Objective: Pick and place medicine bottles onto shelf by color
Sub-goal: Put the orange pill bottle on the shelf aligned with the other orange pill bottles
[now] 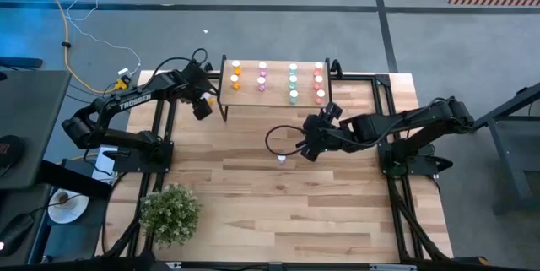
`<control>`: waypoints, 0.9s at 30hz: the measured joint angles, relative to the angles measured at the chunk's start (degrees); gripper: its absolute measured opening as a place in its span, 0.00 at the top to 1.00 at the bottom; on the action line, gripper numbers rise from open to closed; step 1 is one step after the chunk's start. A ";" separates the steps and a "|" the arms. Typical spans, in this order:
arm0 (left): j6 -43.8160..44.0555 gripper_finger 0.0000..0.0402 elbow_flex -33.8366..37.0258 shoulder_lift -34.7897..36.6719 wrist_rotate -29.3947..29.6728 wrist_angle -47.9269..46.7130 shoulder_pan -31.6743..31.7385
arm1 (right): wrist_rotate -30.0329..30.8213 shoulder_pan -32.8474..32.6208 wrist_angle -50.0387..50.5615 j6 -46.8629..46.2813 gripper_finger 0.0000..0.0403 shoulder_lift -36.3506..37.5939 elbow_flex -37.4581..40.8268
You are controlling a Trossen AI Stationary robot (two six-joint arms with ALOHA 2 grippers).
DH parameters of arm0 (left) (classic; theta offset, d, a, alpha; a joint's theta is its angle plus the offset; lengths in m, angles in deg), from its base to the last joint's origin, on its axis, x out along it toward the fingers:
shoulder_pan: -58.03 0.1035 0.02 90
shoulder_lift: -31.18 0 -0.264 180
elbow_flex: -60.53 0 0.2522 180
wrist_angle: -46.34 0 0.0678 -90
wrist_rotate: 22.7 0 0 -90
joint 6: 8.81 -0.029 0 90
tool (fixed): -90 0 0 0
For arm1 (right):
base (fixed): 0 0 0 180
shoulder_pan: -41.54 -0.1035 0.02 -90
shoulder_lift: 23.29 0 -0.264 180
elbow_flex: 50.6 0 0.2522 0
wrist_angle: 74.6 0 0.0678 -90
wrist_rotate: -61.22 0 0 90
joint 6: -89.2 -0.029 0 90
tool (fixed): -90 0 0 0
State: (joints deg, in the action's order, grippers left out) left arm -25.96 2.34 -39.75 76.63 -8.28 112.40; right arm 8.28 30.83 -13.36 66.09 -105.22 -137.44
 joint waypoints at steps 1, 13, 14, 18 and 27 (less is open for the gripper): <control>-0.06 0.48 0.00 0.00 -0.87 0.15 0.00 | 0.00 0.27 -0.23 -0.14 0.52 0.00 0.00; -2.62 0.49 -3.92 1.11 -3.67 -1.83 -0.85 | 0.00 2.41 -0.16 -0.88 0.52 0.00 0.00; -2.39 0.50 -5.12 1.15 -3.69 -2.68 -0.79 | -0.06 2.48 -0.15 -0.88 0.52 0.00 0.00; -1.01 0.50 -8.57 1.18 -3.76 -6.00 -0.79 | -0.61 2.48 -0.13 -0.88 0.52 0.00 0.00; 4.37 0.50 -10.47 1.14 -7.06 -7.75 -1.26 | -0.62 2.48 -0.06 -0.85 0.52 0.00 0.00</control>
State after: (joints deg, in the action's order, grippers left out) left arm -21.59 -8.13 -38.62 69.58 -16.03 111.13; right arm 7.66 33.31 -13.42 65.23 -105.22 -137.44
